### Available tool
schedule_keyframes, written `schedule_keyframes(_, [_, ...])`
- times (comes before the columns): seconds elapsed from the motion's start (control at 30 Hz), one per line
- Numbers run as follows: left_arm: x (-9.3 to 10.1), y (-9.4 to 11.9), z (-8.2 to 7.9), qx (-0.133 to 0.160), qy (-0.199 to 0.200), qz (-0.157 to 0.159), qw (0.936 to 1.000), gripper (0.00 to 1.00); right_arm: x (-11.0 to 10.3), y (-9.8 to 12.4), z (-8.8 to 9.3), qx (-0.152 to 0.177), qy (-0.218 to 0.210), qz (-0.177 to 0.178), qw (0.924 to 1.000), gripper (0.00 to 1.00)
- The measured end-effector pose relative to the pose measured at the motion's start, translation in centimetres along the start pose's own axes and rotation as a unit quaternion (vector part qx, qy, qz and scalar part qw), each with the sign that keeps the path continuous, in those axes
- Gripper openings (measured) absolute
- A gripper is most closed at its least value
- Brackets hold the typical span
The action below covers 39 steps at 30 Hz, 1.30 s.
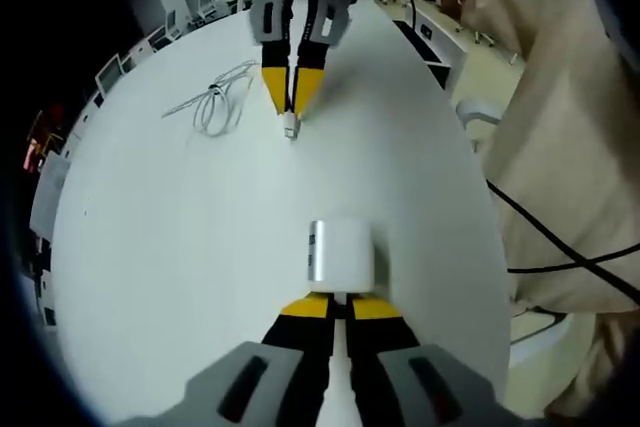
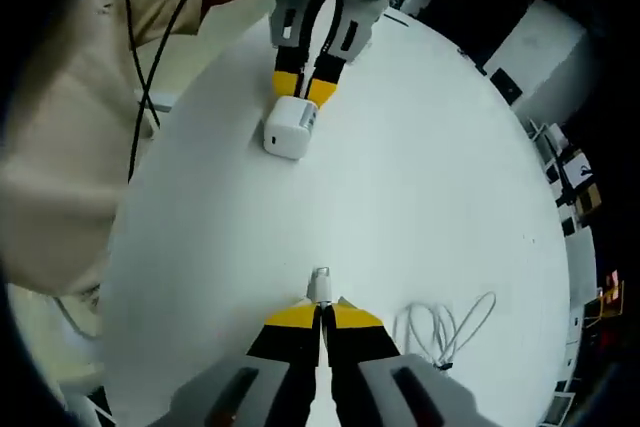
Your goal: Plug the desk Type‑C cable into the charger adapter.
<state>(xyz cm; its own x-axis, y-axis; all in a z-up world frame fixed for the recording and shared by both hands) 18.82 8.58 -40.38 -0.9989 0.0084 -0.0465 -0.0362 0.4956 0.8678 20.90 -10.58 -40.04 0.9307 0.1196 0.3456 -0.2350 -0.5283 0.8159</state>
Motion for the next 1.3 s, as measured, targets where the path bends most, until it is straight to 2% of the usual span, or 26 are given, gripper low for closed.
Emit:
schedule_keyframes(0.03, [-0.3, 0.0, -0.1, 0.001, 0.001, -0.014, 0.9999, 0.05, -0.2, 0.0, -0.1, 0.002, 0.006, 0.008, 0.9999, 0.05])
schedule_keyframes(0.1, [0.0, -0.1, -0.4, 0.001, 0.002, -0.018, 0.9998, 0.05, -0.5, 0.3, -0.2, -0.005, 0.025, 0.041, 0.9988, 0.04])
schedule_keyframes(0.27, [1.1, -0.1, -0.6, -0.003, 0.006, -0.016, 0.9999, 0.05, -1.1, 0.5, -0.2, -0.011, 0.053, 0.12, 0.9913, 0.04])
schedule_keyframes(0.37, [1.0, -0.1, -0.6, -0.002, 0.016, -0.005, 0.9999, 0.05, -1.4, 0.5, -0.2, -0.017, 0.086, 0.177, 0.9802, 0.04])
schedule_keyframes(0.4, [0.7, -0.1, -0.6, -0.001, 0.017, -0.006, 0.9998, 0.05, -1.4, 0.5, -0.2, -0.02, 0.102, 0.203, 0.9737, 0.03])
schedule_keyframes(0.43, [0.5, -0.1, -0.5, 0.0, 0.026, 0.006, 0.9996, 0.05, -1.8, 0.4, -0.3, -0.024, 0.117, 0.216, 0.969, 0.03])
schedule_keyframes(0.47, [-0.6, -0.1, -0.4, 0.001, 0.028, 0.007, 0.9996, 0.05, -2.1, 0.4, -0.4, -0.026, 0.131, 0.238, 0.9621, 0.03])
schedule_keyframes(0.5, [-1.0, 0.0, -0.3, 0.001, 0.025, 0.0, 0.9997, 0.05, -2.4, 0.3, -0.5, -0.026, 0.139, 0.249, 0.9581, 0.03])
schedule_keyframes(0.6, [-0.4, -0.1, -0.3, 0.001, 0.028, 0.0, 0.9996, 0.05, -2.7, 0.3, -0.6, -0.025, 0.154, 0.284, 0.9461, 0.03])
schedule_keyframes(0.63, [-0.4, 0.0, -0.3, 0.001, 0.029, 0.0, 0.9996, 0.05, -2.9, 0.2, -0.5, -0.028, 0.154, 0.284, 0.9459, 0.02])
schedule_keyframes(0.67, [-0.4, 0.0, -0.3, 0.001, 0.03, 0.0, 0.9995, 0.05, -2.9, 0.3, -0.7, -0.022, 0.163, 0.301, 0.9395, 0.02])
schedule_keyframes(0.8, [0.0, 0.0, -0.3, 0.0, 0.032, -0.002, 0.9995, 0.05, -3.5, 0.1, -0.5, -0.026, 0.173, 0.321, 0.9306, 0.02])
schedule_keyframes(0.9, [-0.6, 0.0, -0.3, 0.0, 0.036, 0.003, 0.9994, 0.05, -4.0, 0.0, -0.6, -0.026, 0.187, 0.332, 0.9242, 0.02])
schedule_keyframes(0.97, [-1.1, 0.0, -0.2, 0.0, 0.035, 0.002, 0.9994, 0.05, -4.3, 0.0, -0.7, -0.026, 0.188, 0.336, 0.9225, 0.02])
schedule_keyframes(1.03, [-0.7, 0.0, -0.2, 0.0, 0.036, 0.001, 0.9994, 0.05, -4.5, 0.0, -0.7, -0.029, 0.194, 0.339, 0.9202, 0.02])
schedule_keyframes(1.2, [-1.9, 0.1, -0.2, -0.003, 0.037, 0.001, 0.9993, 0.05, -4.7, 0.2, -0.7, -0.026, 0.195, 0.355, 0.9138, 0.02])
schedule_keyframes(1.3, [-1.3, 0.0, -0.2, -0.002, 0.032, 0.0, 0.9995, 0.05, -5.2, 0.3, -0.7, -0.019, 0.19, 0.365, 0.9112, 0.02])
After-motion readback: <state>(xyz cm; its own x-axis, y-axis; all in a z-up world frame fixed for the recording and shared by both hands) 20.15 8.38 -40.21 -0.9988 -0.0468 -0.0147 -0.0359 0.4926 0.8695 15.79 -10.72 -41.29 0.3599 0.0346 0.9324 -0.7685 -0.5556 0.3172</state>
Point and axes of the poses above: the point that each gripper's makers call its tool centre point, and the gripper's own axes: y roughly backward along the fingers, x roughly to its right, z roughly out of its underside, the point moved 7 cm from there along y, roughly backward along the fingers, and after that the axes turned 5 degrees about x, right-handed, at the moved point
